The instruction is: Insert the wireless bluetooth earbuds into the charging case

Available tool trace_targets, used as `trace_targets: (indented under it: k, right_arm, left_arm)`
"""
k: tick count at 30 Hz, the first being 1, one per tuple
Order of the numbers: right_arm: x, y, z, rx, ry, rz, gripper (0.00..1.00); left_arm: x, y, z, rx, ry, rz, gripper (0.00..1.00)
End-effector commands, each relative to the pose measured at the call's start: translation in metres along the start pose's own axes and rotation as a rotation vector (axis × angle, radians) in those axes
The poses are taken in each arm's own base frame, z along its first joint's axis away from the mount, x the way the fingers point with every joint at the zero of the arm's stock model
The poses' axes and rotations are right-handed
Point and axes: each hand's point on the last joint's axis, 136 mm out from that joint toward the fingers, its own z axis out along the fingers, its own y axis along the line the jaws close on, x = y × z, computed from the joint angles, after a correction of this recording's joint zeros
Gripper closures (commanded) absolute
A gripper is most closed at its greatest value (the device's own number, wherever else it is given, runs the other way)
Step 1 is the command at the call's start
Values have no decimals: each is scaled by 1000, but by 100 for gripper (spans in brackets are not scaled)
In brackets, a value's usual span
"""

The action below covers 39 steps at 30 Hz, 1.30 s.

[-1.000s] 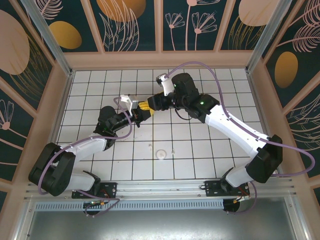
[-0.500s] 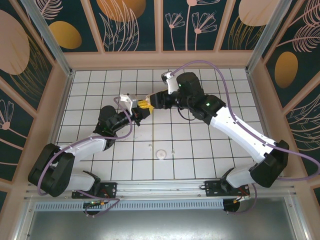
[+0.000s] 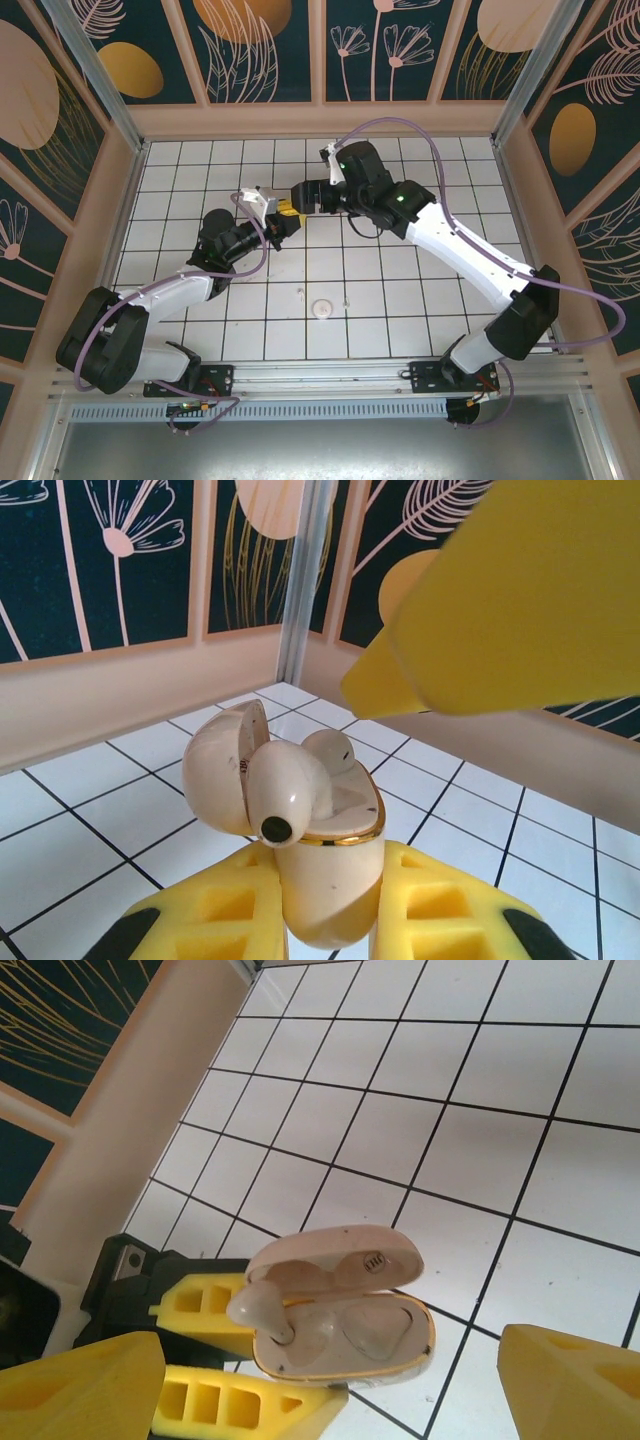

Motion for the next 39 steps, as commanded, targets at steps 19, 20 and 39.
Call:
trace_targets:
  k: [19,20,39]
  right_arm:
    - [7,-13,18,154,81,-49,11]
    - [8,-13,17,155,83,-51,11]
    - [7,-10,1,82,50,-34,12]
  left_arm:
    - [-21,-4,3,2,-48,40,85]
    - [-21,-3,2,-2,-48,40,85]
    - [-22,-2,3,-7,-56,21,85]
